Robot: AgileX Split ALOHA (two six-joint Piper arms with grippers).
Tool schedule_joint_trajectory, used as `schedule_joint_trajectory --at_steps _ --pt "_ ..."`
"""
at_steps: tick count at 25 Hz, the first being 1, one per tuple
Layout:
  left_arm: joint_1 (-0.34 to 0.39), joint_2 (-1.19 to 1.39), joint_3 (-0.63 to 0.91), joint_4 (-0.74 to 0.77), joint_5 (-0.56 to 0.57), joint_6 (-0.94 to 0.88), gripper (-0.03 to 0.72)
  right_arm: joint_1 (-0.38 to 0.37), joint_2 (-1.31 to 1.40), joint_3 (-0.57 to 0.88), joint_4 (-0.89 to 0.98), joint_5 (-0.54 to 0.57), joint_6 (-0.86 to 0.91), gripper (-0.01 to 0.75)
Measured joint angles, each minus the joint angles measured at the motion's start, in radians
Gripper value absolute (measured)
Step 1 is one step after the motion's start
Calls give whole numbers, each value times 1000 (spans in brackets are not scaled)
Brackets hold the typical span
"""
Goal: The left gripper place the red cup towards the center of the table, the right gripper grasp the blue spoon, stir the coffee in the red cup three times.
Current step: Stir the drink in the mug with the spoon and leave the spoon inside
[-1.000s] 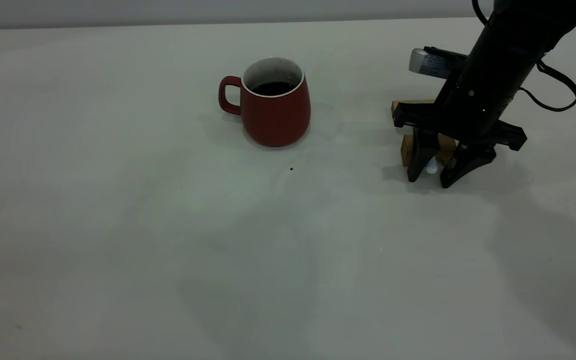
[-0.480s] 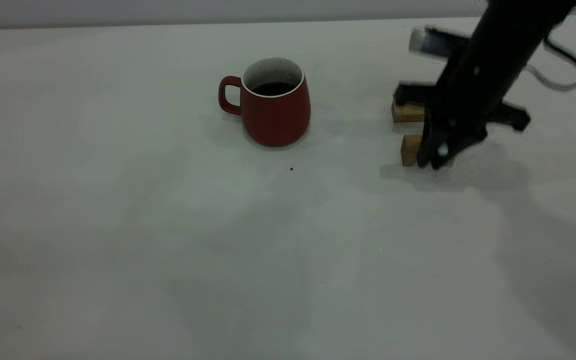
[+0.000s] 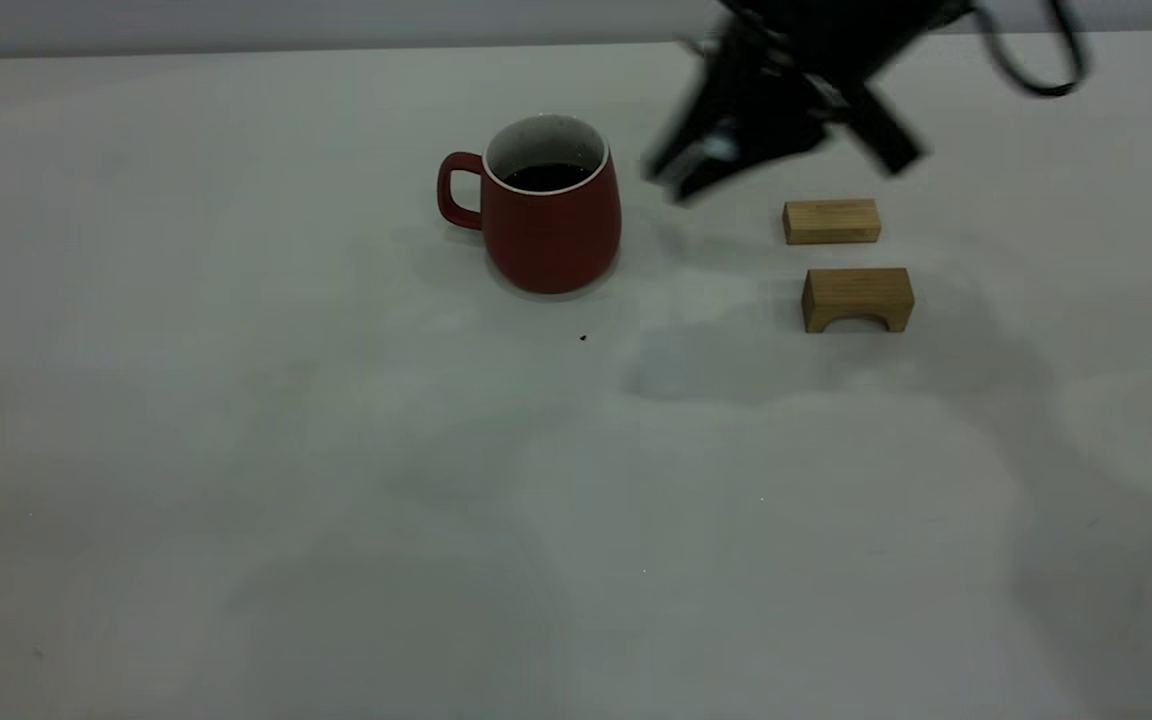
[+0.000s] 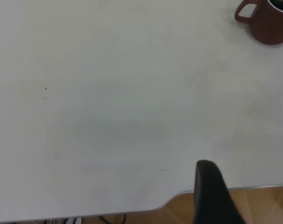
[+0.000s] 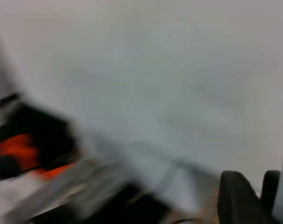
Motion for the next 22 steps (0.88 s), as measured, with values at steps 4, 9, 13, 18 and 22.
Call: schedule_joint_trajectory --at_steps 4,9,13,18,22 --pt "0 0 0 0 0 0 449 27 29 -15 216 92 -15 122" --pt "0 0 0 0 0 0 449 28 69 -58 463 175 -24 122" --pt "0 0 0 0 0 0 449 28 77 -99 600 177 -13 122" --pt "0 0 0 0 0 0 449 28 77 -138 626 179 206 122" --pt "0 0 0 0 0 0 449 28 77 -138 625 179 468 122"
